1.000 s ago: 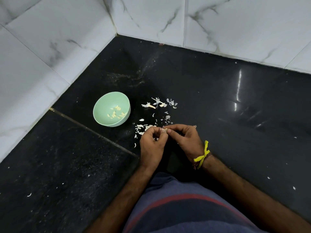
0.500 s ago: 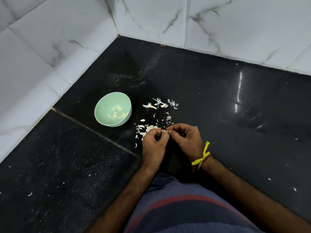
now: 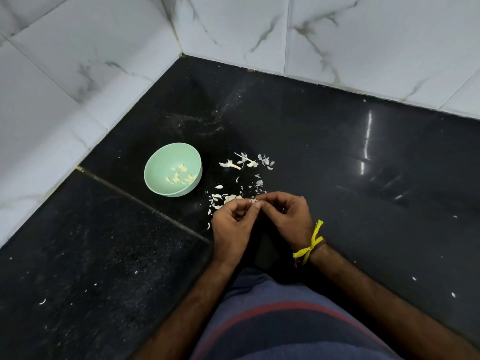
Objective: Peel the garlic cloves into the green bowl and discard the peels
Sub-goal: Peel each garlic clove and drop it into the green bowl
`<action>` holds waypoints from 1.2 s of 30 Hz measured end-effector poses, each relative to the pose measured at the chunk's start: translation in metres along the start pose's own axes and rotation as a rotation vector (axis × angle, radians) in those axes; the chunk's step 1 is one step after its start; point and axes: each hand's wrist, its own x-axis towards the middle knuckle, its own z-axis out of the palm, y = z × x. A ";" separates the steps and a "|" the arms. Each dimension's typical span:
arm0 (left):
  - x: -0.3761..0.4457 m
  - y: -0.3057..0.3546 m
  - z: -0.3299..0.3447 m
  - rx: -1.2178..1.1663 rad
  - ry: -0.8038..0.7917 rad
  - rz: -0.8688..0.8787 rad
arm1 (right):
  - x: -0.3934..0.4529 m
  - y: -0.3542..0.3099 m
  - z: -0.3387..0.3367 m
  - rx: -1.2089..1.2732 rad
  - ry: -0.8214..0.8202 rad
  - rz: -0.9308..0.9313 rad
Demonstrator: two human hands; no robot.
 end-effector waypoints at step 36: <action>0.000 -0.004 0.016 0.164 0.094 0.013 | -0.001 0.016 0.001 -0.149 0.039 -0.112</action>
